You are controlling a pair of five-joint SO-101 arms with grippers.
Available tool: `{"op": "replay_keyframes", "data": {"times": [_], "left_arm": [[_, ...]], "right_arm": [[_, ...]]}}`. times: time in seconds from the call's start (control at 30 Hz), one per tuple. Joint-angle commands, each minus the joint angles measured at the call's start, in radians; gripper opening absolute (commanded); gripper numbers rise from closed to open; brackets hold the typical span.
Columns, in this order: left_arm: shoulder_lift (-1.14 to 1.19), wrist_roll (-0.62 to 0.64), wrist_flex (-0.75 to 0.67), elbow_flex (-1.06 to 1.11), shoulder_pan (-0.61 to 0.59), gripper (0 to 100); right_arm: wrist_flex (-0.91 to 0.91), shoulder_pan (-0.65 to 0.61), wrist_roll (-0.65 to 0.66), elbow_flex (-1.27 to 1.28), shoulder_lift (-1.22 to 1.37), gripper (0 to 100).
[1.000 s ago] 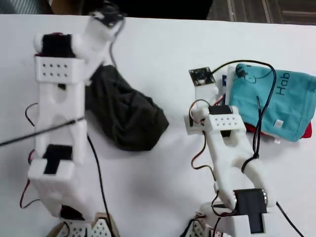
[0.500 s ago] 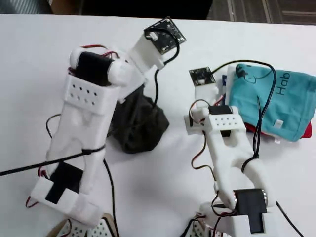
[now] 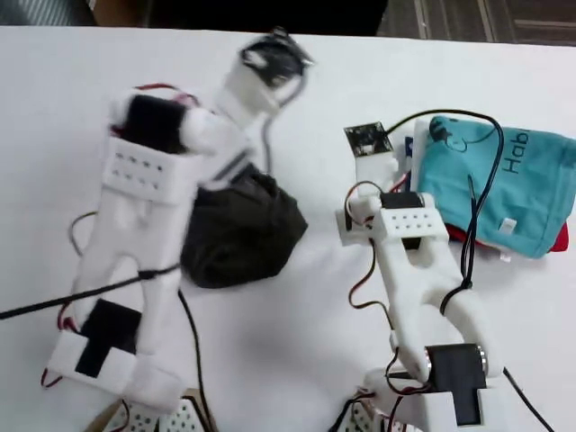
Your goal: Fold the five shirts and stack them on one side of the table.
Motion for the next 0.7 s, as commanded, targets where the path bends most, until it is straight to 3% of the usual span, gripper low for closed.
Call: {"op": "replay_keyframes", "data": {"times": [0.0,0.1,0.2,0.33,0.47,0.67], "left_arm": [[-0.049,-0.046,-0.074,0.031,-0.235,19],[-0.008,-0.078,-0.16,0.14,-0.41,19],[0.06,-0.081,-0.249,0.226,-0.5,19],[0.158,-0.078,-0.344,0.259,-0.554,19],[0.273,-0.08,-0.39,0.252,-0.592,19],[0.371,-0.083,-0.405,0.251,-0.661,19]], "right_arm": [[-0.013,-0.008,-0.009,-0.005,-0.048,20.1],[-0.008,-0.045,0.015,-0.049,-0.045,20.1],[0.021,-0.143,0.112,-0.115,-0.044,20.1],[0.094,-0.329,0.209,-0.224,-0.044,20.2],[0.168,-0.484,0.219,-0.338,-0.047,20.2],[0.222,-0.615,0.219,-0.425,-0.045,20.5]]}}
